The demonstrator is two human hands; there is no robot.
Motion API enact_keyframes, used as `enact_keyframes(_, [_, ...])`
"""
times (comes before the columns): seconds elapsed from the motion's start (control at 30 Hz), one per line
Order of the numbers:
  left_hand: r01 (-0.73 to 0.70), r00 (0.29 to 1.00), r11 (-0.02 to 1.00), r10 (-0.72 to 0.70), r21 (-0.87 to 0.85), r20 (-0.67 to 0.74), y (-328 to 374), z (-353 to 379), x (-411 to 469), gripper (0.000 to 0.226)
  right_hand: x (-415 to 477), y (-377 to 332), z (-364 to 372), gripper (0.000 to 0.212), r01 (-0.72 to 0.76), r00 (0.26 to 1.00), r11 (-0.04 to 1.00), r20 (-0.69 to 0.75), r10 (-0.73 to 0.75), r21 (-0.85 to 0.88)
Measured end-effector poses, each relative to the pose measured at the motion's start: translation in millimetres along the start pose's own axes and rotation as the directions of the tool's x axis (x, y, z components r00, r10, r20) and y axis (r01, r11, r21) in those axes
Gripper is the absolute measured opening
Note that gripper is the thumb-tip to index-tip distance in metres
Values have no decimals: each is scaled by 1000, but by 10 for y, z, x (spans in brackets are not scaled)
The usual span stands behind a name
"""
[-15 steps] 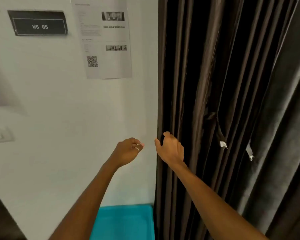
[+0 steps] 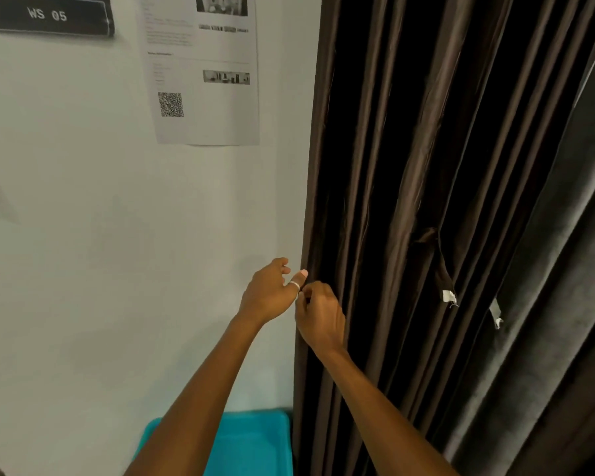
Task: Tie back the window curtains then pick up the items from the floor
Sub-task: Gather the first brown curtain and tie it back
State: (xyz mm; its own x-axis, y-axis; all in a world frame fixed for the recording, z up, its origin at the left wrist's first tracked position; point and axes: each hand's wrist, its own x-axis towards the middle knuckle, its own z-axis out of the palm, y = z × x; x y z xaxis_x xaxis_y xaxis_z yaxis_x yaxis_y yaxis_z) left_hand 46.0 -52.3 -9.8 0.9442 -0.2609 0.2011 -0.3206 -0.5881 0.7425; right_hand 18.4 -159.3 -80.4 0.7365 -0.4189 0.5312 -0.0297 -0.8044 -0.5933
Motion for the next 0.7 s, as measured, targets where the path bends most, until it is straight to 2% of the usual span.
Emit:
enact_keyframes(0.17, [-9, 996, 991, 20, 134, -83, 33, 126, 238, 76, 65, 11, -30, 24, -47, 994, 998, -97, 52, 50])
enact_keyframes(0.23, [-26, 991, 985, 47, 173, -121, 103, 205, 282, 77, 131, 26, -84, 29, -45, 995, 998, -93, 48, 34])
enact_keyframes(0.3, [-60, 984, 977, 92, 205, -153, 180, 279, 297, 68, 174, 37, -138, 26, -23, 998, 1000, -63, 23, 13])
enact_keyframes(0.4, [-127, 962, 970, 172, 209, -212, 226, 352, 322, 38, 183, 64, -232, 15, 4, 997, 1000, -72, -4, -12])
enact_keyframes(0.5, [-138, 955, 974, 178, 178, -235, 181, 345, 327, 34, 176, 97, -407, 11, -31, 976, 999, -216, 27, -18])
enact_keyframes(0.6, [-146, 956, 976, 181, 161, -230, 96, 285, 329, 38, 190, 100, -588, 27, -96, 929, 995, -356, 99, 26])
enact_keyframes(0.7, [-141, 959, 977, 174, 158, -224, 38, 172, 325, 44, 275, 108, -689, 39, -136, 935, 990, -326, 138, 31])
